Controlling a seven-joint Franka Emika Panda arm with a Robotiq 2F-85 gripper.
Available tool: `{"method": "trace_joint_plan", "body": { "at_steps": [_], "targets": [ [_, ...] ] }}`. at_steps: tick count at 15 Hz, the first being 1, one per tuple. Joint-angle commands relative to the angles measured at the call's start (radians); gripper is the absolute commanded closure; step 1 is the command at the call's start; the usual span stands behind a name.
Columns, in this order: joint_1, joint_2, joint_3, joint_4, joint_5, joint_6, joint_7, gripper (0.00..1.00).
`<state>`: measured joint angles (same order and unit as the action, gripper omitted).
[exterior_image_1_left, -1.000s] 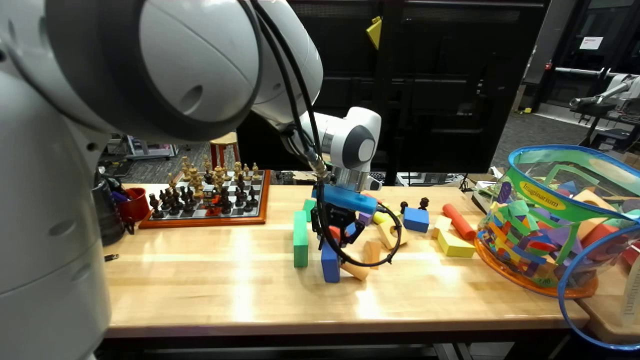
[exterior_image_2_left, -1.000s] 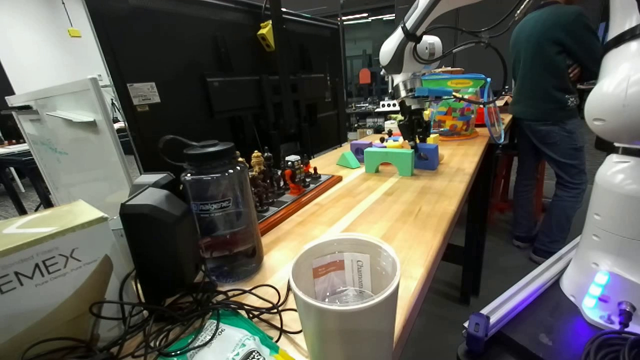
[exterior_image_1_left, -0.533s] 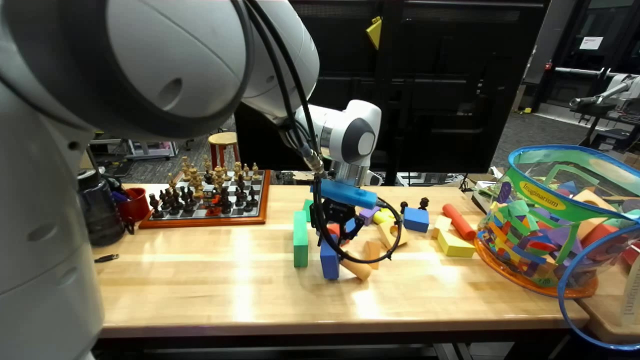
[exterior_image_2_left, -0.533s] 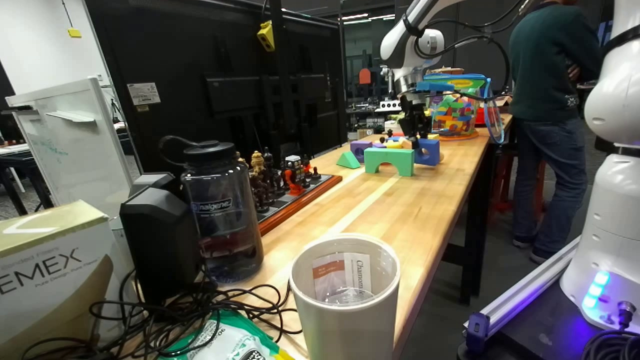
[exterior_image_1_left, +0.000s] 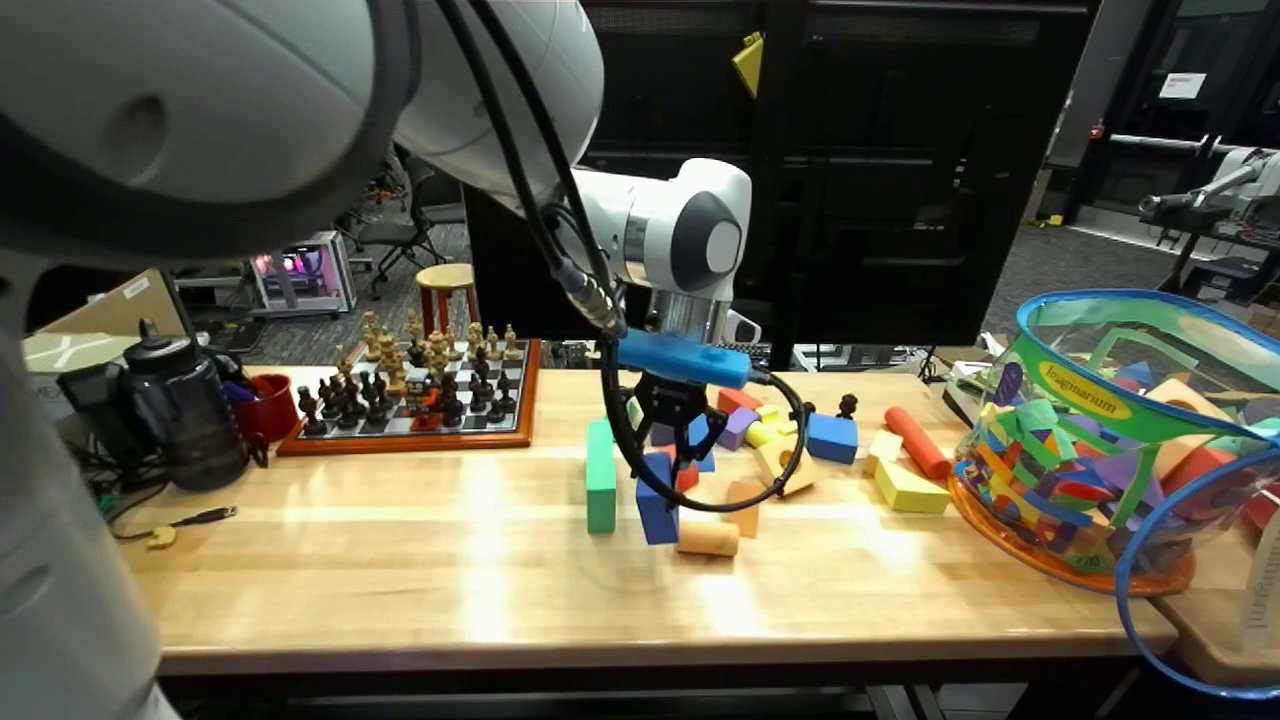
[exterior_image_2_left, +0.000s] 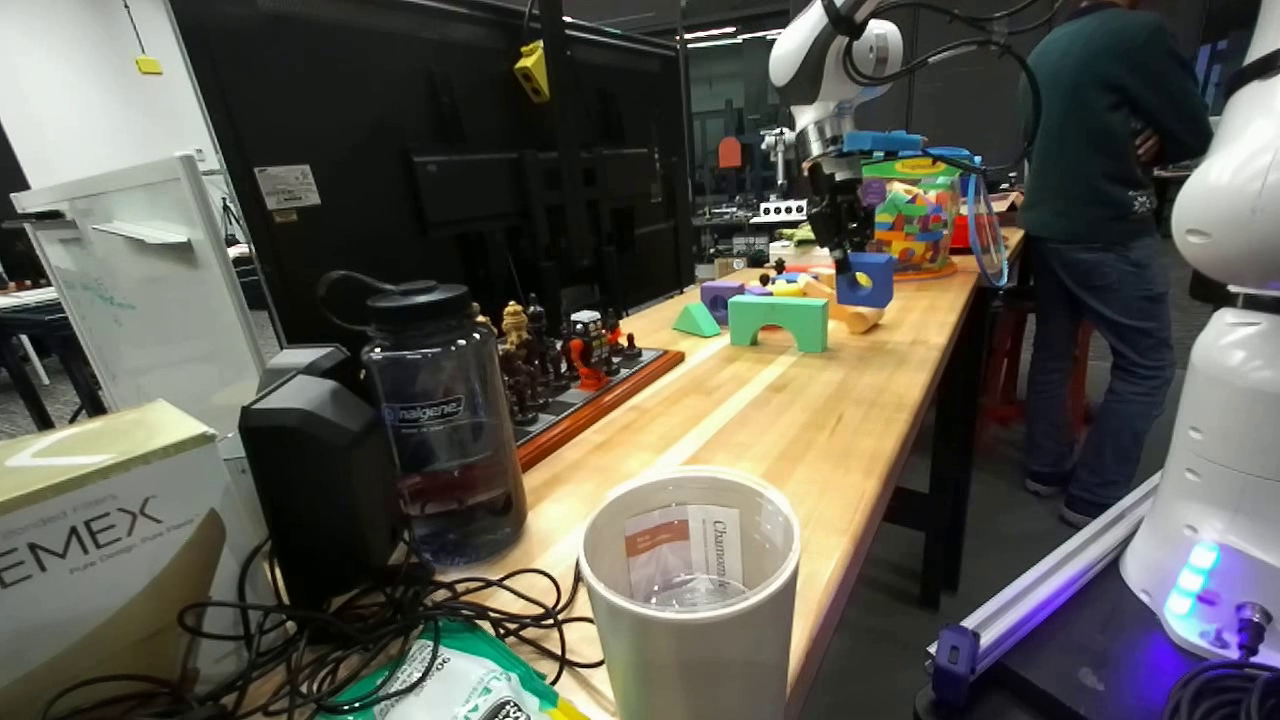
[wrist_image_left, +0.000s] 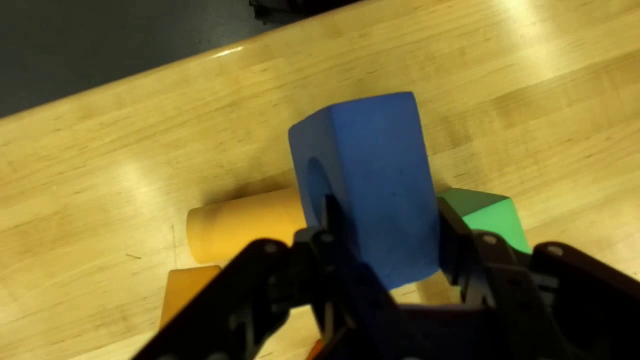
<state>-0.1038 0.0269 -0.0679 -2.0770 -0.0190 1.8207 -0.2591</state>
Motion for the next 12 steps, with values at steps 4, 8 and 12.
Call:
{"method": "trace_joint_plan", "body": {
  "at_steps": [4, 8, 12],
  "targets": [
    [0.046, -0.091, 0.024, -0.014, -0.086, -0.073, 0.085, 0.81],
    [0.071, -0.094, 0.043, 0.008, -0.118, -0.1, 0.112, 0.81],
    [0.086, -0.09, 0.055, 0.035, -0.138, -0.122, 0.131, 0.81]
  ]
}}
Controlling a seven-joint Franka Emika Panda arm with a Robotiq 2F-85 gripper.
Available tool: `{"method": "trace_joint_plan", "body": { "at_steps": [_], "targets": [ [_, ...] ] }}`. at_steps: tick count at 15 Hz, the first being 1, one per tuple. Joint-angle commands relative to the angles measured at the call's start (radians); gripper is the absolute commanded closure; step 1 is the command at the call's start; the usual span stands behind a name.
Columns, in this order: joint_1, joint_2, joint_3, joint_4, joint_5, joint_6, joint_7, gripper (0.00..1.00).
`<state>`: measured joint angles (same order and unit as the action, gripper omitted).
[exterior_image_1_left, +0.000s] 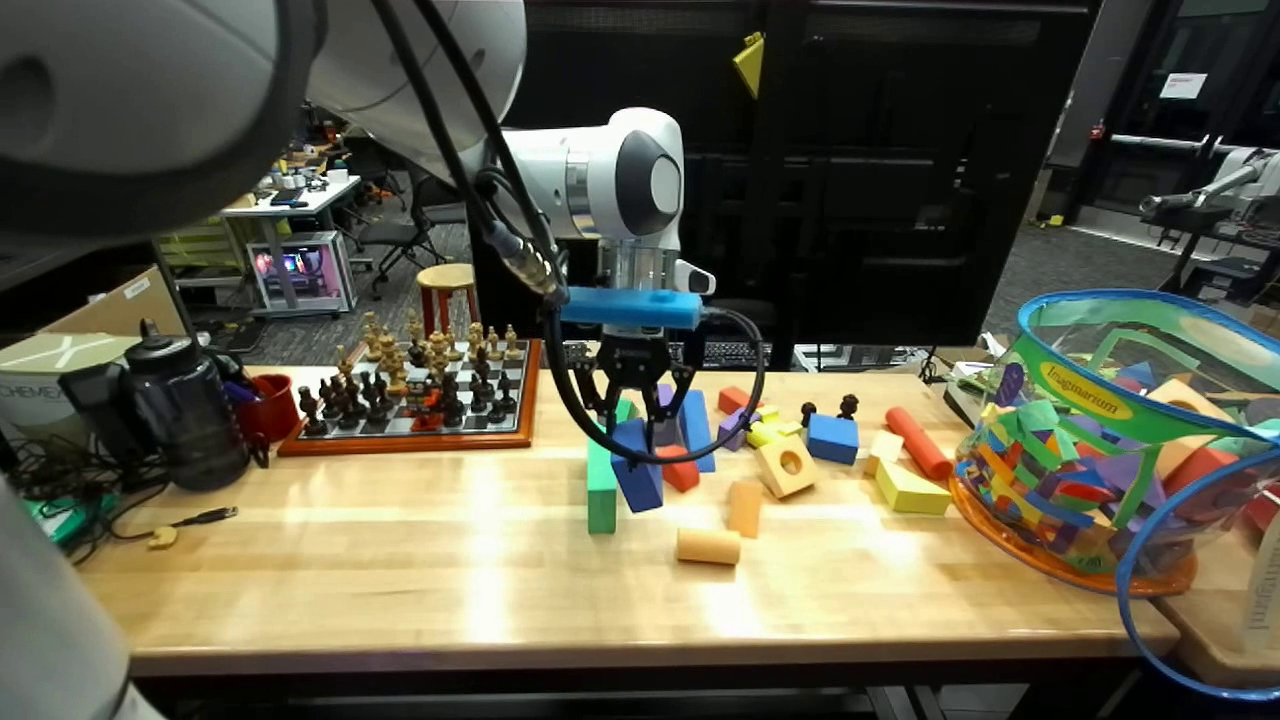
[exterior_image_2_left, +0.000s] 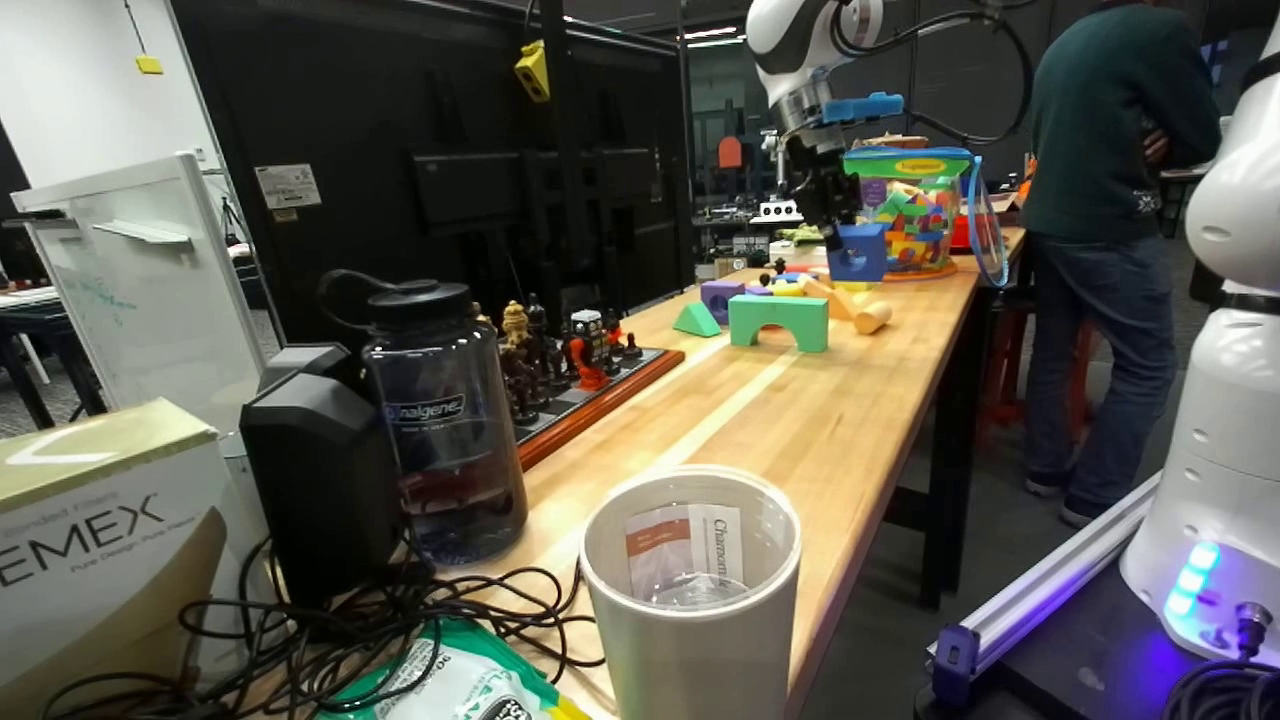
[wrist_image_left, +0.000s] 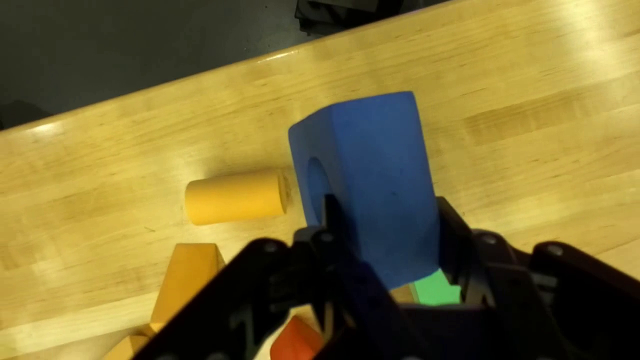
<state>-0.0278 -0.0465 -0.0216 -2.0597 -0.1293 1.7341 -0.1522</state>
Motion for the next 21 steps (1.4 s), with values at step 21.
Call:
{"method": "trace_joint_plan", "body": {
  "at_steps": [21],
  "targets": [
    [0.058, 0.041, 0.06, 0.078, -0.071, -0.043, 0.051, 0.81]
  ]
}}
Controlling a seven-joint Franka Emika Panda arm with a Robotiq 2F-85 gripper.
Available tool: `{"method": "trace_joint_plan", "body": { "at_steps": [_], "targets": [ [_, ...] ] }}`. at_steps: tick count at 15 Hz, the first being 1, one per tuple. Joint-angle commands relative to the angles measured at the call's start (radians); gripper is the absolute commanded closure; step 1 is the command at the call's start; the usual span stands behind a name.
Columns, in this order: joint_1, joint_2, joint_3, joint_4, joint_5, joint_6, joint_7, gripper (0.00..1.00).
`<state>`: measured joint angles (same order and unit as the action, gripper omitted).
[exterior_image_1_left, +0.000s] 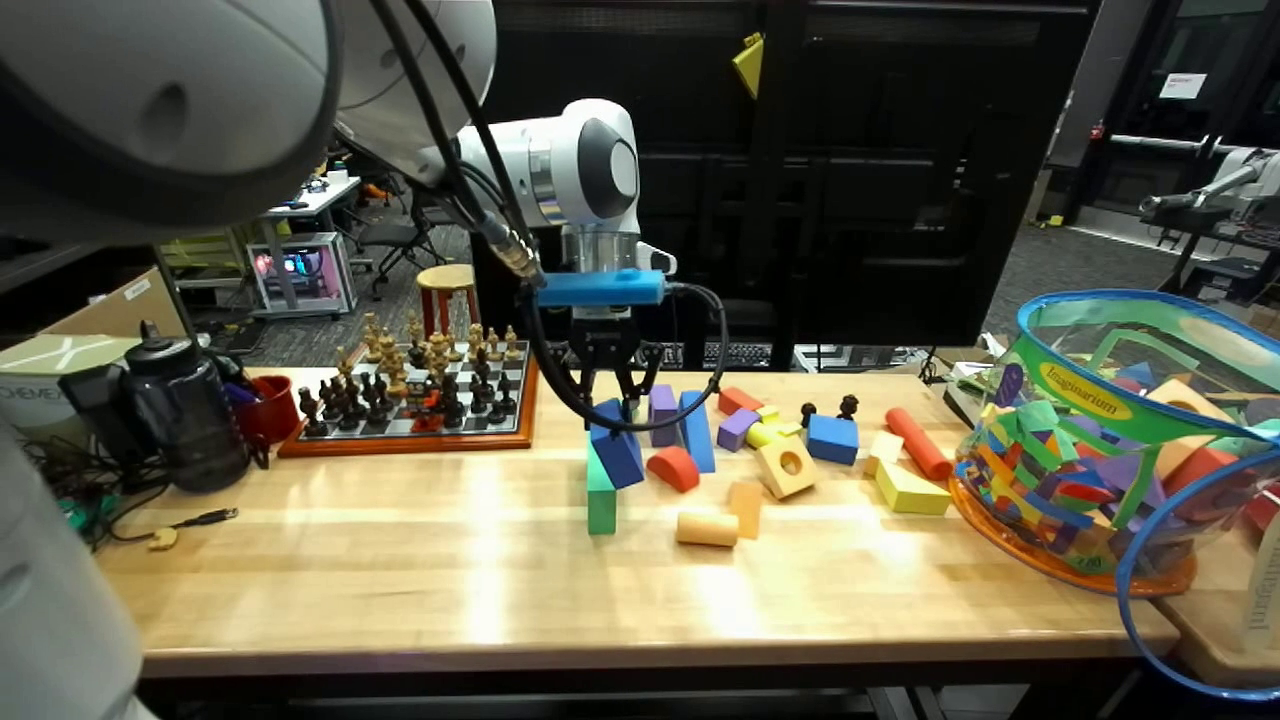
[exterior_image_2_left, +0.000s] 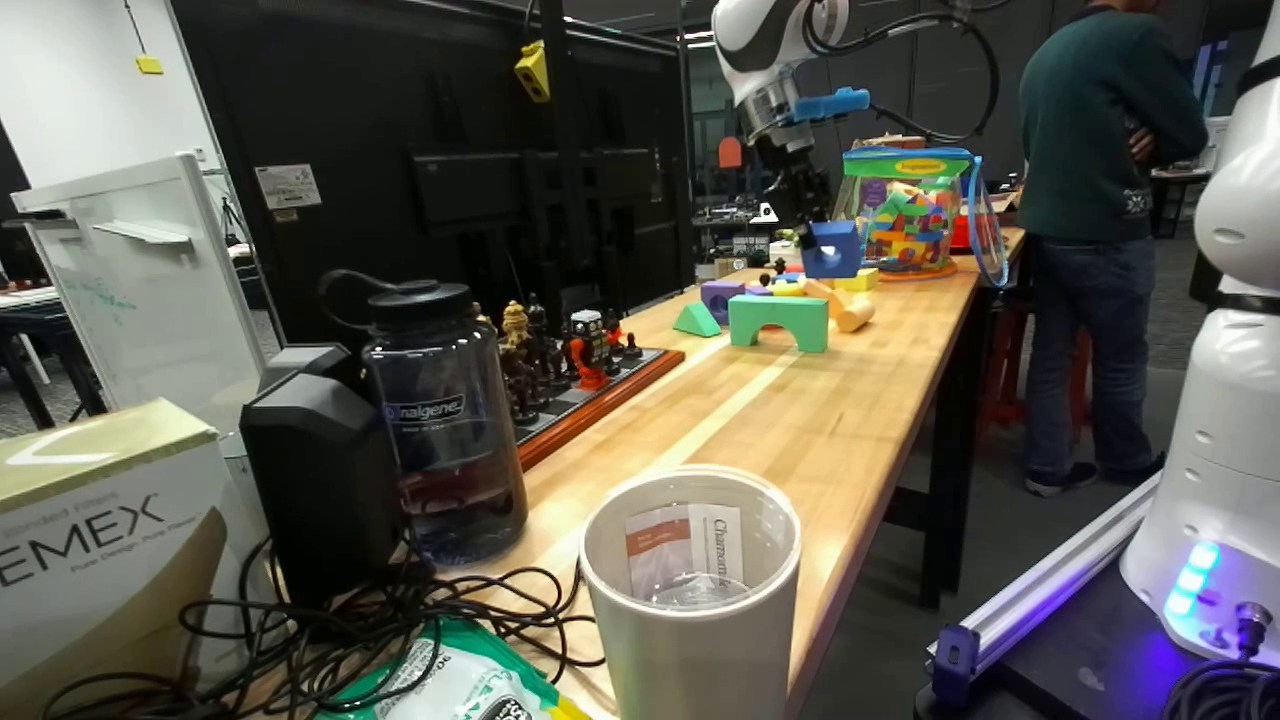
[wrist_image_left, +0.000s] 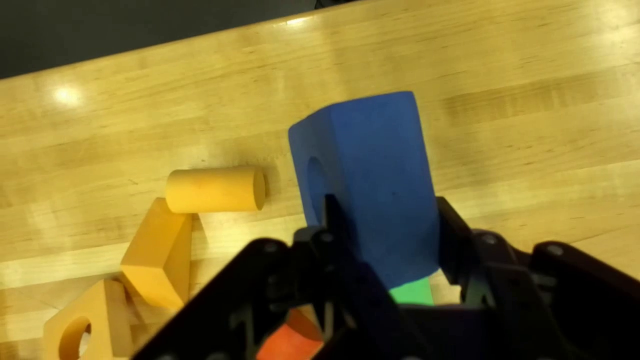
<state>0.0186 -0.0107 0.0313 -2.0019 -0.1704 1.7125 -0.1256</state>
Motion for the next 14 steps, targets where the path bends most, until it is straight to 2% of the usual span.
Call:
{"method": "trace_joint_plan", "body": {
  "at_steps": [1, 4, 14],
  "targets": [
    [0.013, 0.007, 0.009, 0.021, -0.033, -0.021, 0.027, 0.81],
    [0.019, 0.011, 0.015, 0.023, -0.036, -0.015, 0.024, 0.81],
    [0.029, 0.007, 0.025, 0.018, 0.011, 0.006, -0.217, 0.81]
  ]
}}
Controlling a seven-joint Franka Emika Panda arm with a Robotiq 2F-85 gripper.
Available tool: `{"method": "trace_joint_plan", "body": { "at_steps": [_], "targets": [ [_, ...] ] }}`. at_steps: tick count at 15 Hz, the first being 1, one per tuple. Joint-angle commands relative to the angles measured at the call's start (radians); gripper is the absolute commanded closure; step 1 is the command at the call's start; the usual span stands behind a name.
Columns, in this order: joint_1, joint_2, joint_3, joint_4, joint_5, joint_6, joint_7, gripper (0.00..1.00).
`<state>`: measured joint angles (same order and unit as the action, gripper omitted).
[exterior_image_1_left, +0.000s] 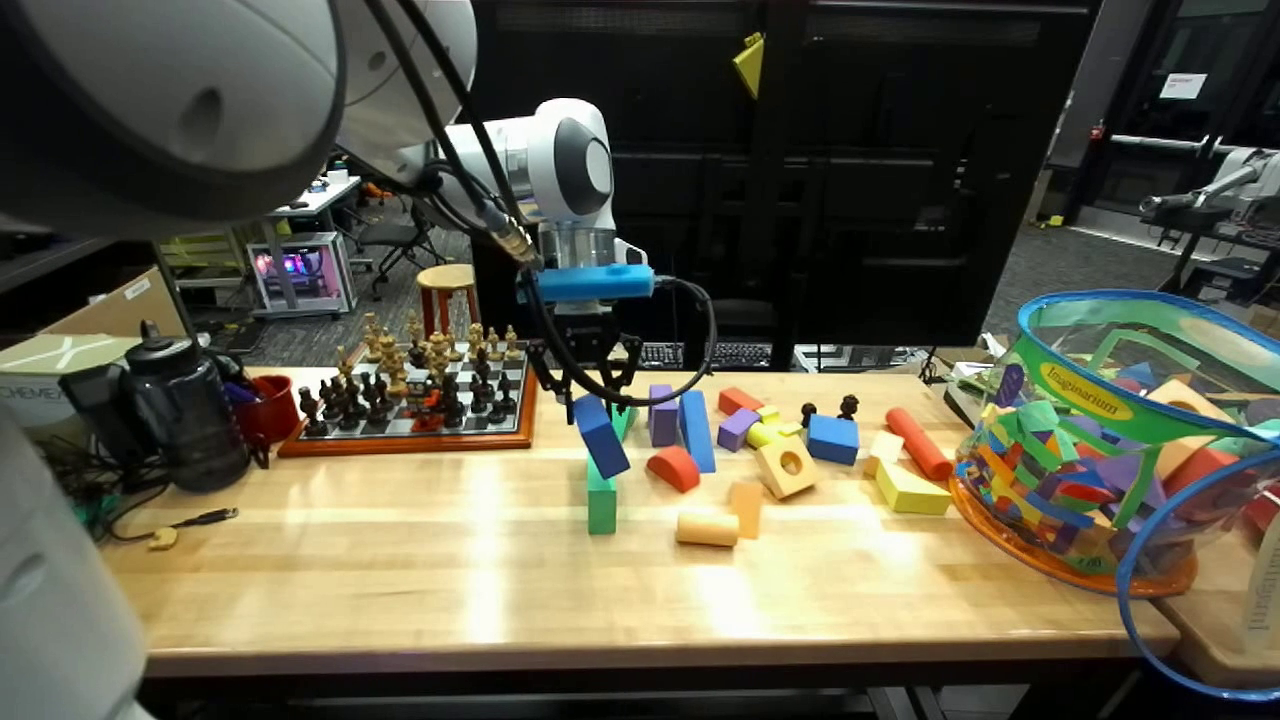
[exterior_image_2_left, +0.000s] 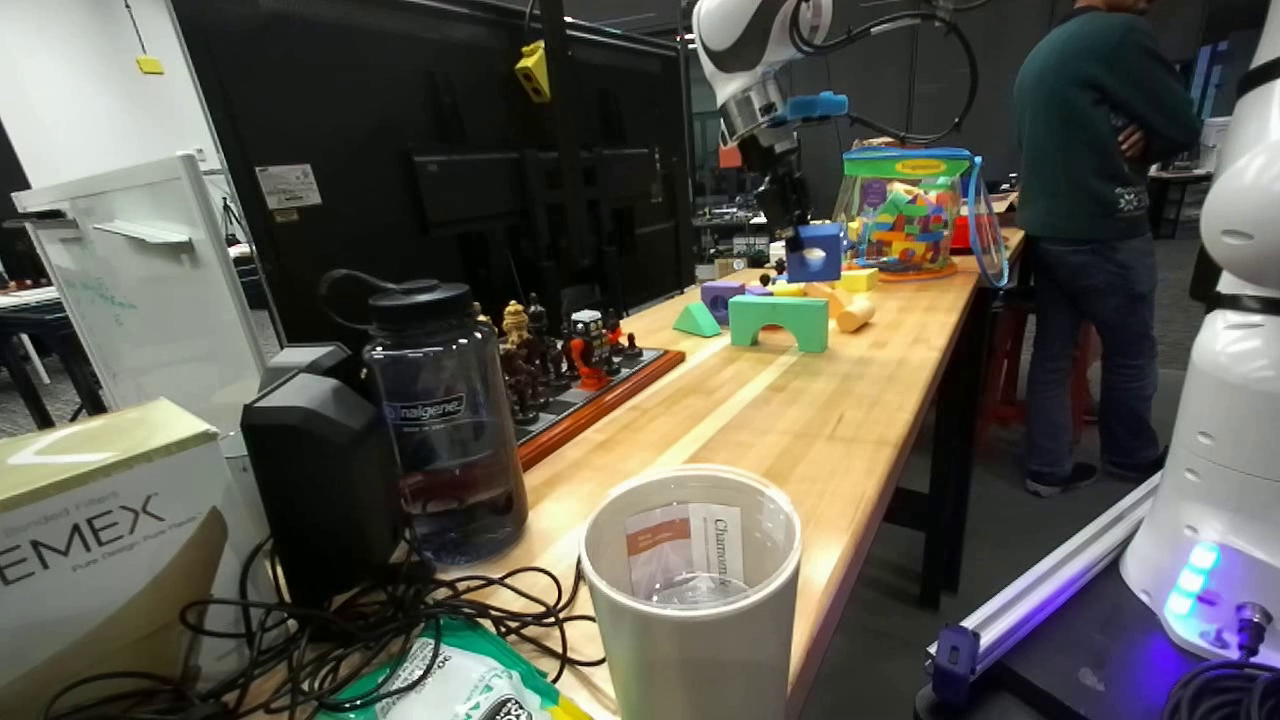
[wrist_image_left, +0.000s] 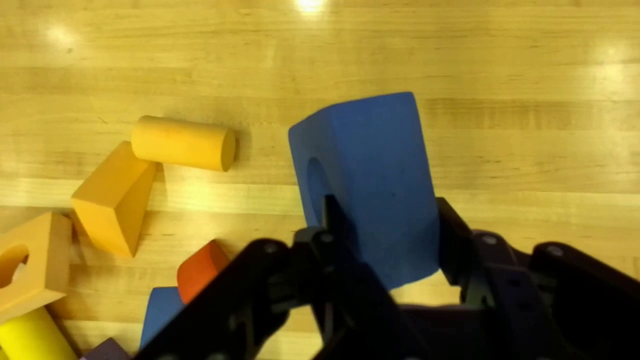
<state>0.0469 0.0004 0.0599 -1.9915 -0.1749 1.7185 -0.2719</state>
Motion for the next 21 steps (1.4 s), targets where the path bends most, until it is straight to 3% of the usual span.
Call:
{"method": "trace_joint_plan", "body": {
  "at_steps": [1, 4, 12, 21],
  "targets": [
    [-0.001, -0.004, -0.006, 0.007, 0.023, 0.005, -0.089, 0.81],
    [-0.007, 0.002, -0.014, 0.018, 0.048, -0.007, -0.122, 0.81],
    [-0.035, 0.033, -0.044, 0.061, 0.182, -0.01, -0.045, 0.81],
    [-0.058, 0.078, -0.057, 0.101, 0.249, -0.016, -0.039, 0.81]
  ]
}}
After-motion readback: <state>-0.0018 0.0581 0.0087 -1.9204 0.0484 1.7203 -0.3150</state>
